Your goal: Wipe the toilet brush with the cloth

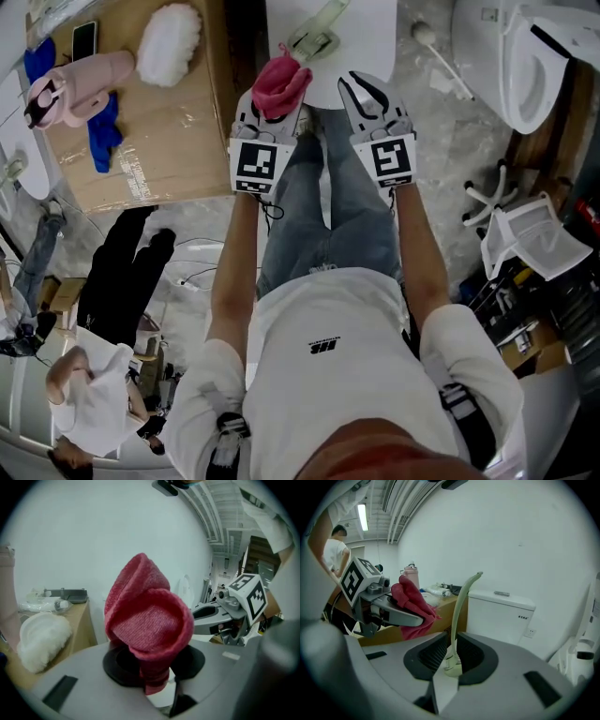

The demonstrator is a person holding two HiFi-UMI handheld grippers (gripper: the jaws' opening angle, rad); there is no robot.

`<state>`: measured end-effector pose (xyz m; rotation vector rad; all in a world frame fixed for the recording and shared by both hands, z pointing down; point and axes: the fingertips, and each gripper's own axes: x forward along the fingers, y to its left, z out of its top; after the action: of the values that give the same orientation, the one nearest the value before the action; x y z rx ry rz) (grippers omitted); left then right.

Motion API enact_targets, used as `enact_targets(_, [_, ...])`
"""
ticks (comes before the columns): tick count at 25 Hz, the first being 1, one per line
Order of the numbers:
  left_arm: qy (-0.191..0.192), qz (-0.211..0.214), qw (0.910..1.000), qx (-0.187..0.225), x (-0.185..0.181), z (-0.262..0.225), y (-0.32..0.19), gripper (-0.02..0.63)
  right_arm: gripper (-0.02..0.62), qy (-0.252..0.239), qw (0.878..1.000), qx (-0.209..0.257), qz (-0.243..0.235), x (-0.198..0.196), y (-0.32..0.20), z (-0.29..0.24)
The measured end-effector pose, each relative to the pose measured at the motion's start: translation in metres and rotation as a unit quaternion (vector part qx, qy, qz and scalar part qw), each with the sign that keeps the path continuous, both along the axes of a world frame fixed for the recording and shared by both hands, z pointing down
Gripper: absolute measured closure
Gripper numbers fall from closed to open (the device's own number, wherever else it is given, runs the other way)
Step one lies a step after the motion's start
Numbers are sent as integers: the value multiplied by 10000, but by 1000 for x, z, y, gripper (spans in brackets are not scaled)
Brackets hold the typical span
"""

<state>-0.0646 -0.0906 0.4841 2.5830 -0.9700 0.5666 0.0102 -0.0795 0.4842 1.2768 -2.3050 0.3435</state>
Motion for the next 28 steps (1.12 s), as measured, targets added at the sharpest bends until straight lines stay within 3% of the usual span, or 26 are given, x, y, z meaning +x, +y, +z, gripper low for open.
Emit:
enact_targets(15, [-137, -145, 9998, -34, 0, 66, -26, 477, 520, 103, 9995, -243, -181, -2, -26, 96])
enact_targets(23, [-233, 21, 9997, -19, 11, 93, -30, 463, 515, 526, 9968, -388, -462, 1, -37, 141])
enact_targets(28, [-233, 140, 9996, -23, 18, 105, -34, 450, 497, 509, 9961, -441, -574, -7, -44, 157])
